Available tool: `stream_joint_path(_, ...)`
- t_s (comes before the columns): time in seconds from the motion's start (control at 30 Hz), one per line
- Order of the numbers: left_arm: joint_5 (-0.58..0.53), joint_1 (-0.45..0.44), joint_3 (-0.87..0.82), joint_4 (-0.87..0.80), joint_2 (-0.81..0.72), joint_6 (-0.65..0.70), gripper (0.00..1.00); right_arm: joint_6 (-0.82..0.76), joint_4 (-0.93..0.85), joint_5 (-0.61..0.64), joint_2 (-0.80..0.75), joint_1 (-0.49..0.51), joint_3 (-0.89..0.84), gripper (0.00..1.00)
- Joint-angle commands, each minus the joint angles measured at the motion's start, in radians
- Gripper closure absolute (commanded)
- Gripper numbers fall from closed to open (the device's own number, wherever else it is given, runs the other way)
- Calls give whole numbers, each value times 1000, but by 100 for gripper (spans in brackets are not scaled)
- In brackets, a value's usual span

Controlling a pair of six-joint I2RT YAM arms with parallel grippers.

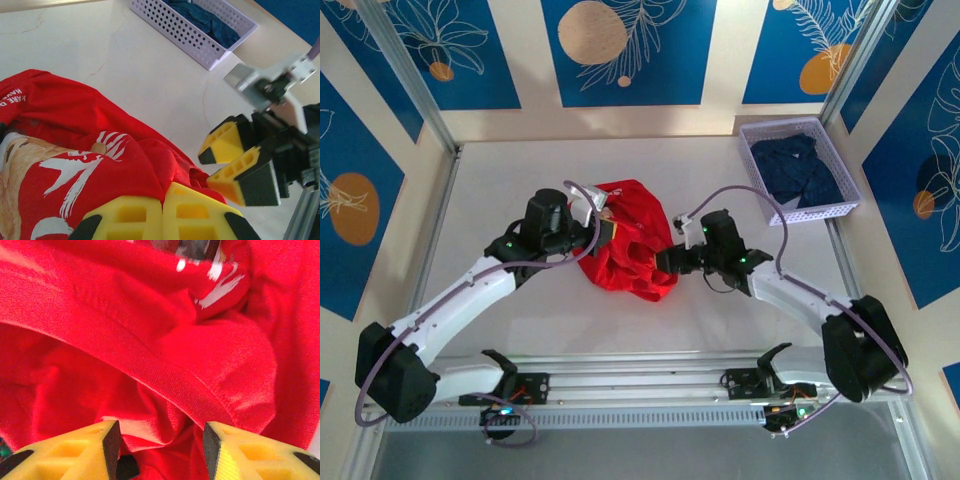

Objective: Fold the inside-out t-shirt

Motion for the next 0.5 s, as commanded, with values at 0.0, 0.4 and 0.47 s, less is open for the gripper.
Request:
stream_joint_path(0.0, 18, 11, -8, -5, -25, 24, 100, -50, 32, 39, 49, 14, 45, 50)
stream_joint_path(0.4, 18, 12, -22, -1, -20, 21, 100, -101, 39, 135, 153, 13, 131, 75)
stream_joint_path(0.47, -2, 11, -23, -6, -22, 17, 100, -107, 14, 152, 150, 9, 152, 90)
